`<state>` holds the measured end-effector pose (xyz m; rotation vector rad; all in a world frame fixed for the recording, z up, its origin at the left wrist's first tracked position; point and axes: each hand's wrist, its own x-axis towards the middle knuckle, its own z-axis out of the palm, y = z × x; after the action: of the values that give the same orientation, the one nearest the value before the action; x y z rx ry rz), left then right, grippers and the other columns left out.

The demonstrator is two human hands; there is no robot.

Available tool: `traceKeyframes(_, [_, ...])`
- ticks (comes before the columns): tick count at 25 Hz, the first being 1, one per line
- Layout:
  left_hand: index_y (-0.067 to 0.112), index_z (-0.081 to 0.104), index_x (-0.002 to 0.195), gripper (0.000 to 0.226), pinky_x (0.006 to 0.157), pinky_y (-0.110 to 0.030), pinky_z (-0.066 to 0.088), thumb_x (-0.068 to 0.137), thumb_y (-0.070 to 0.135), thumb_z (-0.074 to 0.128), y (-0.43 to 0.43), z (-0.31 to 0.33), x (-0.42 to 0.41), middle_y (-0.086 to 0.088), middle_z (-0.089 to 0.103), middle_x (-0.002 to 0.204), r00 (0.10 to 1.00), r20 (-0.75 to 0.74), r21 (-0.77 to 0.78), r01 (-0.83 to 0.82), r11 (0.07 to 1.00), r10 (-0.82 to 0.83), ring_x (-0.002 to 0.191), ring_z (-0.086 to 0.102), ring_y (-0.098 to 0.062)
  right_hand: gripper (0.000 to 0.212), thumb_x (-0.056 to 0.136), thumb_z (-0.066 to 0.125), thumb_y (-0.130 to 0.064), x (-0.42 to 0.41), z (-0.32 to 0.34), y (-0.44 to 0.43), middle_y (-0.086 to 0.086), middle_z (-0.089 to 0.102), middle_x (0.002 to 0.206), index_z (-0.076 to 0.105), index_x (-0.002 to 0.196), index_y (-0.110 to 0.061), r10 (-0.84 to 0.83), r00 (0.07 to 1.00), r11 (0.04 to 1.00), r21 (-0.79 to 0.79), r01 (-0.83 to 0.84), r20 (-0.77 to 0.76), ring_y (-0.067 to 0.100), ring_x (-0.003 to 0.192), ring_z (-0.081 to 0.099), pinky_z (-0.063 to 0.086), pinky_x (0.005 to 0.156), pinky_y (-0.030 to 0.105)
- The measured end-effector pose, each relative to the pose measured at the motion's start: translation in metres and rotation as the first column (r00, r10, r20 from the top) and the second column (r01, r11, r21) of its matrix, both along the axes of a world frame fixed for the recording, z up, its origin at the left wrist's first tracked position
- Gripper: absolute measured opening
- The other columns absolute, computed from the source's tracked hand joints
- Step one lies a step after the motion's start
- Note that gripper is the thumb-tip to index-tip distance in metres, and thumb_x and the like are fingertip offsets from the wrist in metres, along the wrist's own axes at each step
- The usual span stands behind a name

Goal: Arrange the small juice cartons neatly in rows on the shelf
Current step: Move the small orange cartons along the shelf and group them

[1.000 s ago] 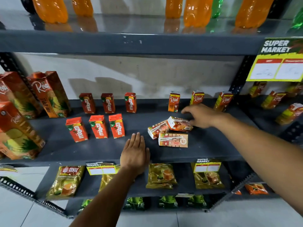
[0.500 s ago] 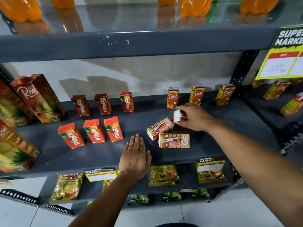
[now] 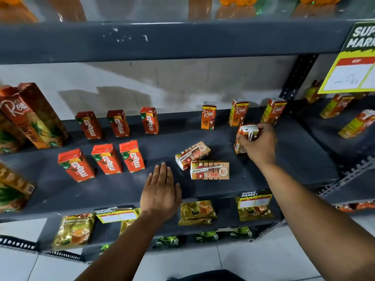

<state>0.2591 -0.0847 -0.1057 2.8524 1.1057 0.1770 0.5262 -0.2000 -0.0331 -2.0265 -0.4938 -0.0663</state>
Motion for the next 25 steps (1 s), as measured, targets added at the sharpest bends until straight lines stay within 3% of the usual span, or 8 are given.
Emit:
traceKeyframes(5, [0.003,0.029,0.147,0.077,0.118,-0.039,0.011,0.088,0.047,0.006,-0.002,0.002,0.0,-0.014,0.023,0.158,1.0,0.011,0.009,-0.022,1.0,0.021,0.147,0.017,-0.027,0.075,0.077,0.073,-0.021,0.036,0.03,-0.019,0.01,0.042,0.147,0.038,0.141,-0.035,0.397,0.914,0.892,-0.274,-0.361,0.089,0.027,0.138,0.037,0.035,0.111,0.039])
traceKeyframes(8, [0.003,0.029,0.147,0.077,0.119,-0.04,0.014,0.087,0.047,0.006,-0.003,0.003,0.002,-0.014,0.023,0.158,0.999,-0.002,0.003,-0.033,0.999,0.033,0.147,0.018,-0.027,0.082,0.074,0.056,0.012,0.059,0.07,-0.022,-0.001,0.025,0.159,0.045,0.14,-0.036,0.803,0.591,0.377,-0.828,-0.414,0.07,0.024,0.147,0.02,0.021,0.119,0.035])
traceKeyframes(9, [0.003,0.03,0.147,0.078,0.119,-0.04,0.015,0.087,0.047,0.006,-0.003,0.003,0.002,-0.014,0.024,0.158,0.999,-0.003,0.008,-0.038,0.999,0.038,0.146,0.018,-0.027,0.079,0.079,0.055,0.012,0.059,0.078,-0.019,-0.004,0.021,0.16,0.044,0.141,-0.035,0.833,0.553,0.213,-0.906,-0.367,-0.028,0.023,0.148,0.017,0.02,0.119,0.034])
traceKeyframes(11, [0.002,0.03,0.146,0.078,0.118,-0.041,0.017,0.086,0.047,0.007,-0.004,0.004,0.003,-0.014,0.025,0.157,0.999,-0.004,0.009,-0.048,0.999,0.048,0.146,0.02,-0.028,0.052,0.092,0.055,-0.016,0.058,0.091,-0.011,-0.004,0.033,0.156,0.047,0.141,-0.032,0.844,0.52,0.079,-0.93,-0.36,-0.13,0.022,0.145,0.026,0.021,0.114,0.027])
traceKeyframes(13, [0.003,0.03,0.147,0.078,0.118,-0.04,0.016,0.086,0.047,0.007,-0.005,0.005,0.003,-0.014,0.025,0.158,0.998,-0.017,0.009,-0.054,0.998,0.054,0.146,0.02,-0.027,0.049,0.088,0.056,-0.036,0.057,0.1,-0.005,0.0,0.047,0.145,0.053,0.136,-0.028,0.866,0.483,0.035,-0.947,-0.318,-0.13,0.023,0.135,0.041,0.029,0.112,0.029])
traceKeyframes(17, [0.004,0.027,0.148,0.079,0.119,-0.039,0.014,0.086,0.048,0.005,-0.006,0.005,0.003,-0.013,0.022,0.159,0.998,-0.023,0.011,-0.062,0.998,0.062,0.147,0.017,-0.026,0.046,0.08,0.071,-0.035,0.069,0.104,0.004,0.011,0.063,0.12,0.058,0.121,-0.019,0.797,0.596,0.104,-0.952,-0.288,-0.093,0.026,0.101,0.058,0.049,0.091,0.04])
traceKeyframes(21, [0.004,0.027,0.148,0.079,0.119,-0.039,0.013,0.086,0.048,0.005,-0.007,0.006,0.002,-0.012,0.022,0.159,0.998,-0.017,0.01,-0.057,0.998,0.057,0.147,0.016,-0.026,0.05,0.088,0.061,-0.043,0.068,0.093,0.002,0.011,0.06,0.123,0.052,0.126,-0.012,0.68,0.725,0.186,-0.93,-0.317,-0.112,0.027,0.102,0.057,0.047,0.081,0.032])
traceKeyframes(25, [0.005,0.026,0.148,0.078,0.119,-0.039,0.013,0.086,0.048,0.005,-0.006,0.005,0.003,-0.012,0.021,0.159,0.998,-0.023,0.011,-0.056,0.998,0.057,0.147,0.016,-0.025,0.035,0.09,0.061,-0.042,0.06,0.094,-0.008,0.003,0.059,0.085,0.056,0.101,-0.009,0.605,0.784,0.244,-0.904,-0.35,-0.14,0.018,0.074,0.054,0.034,0.056,0.028])
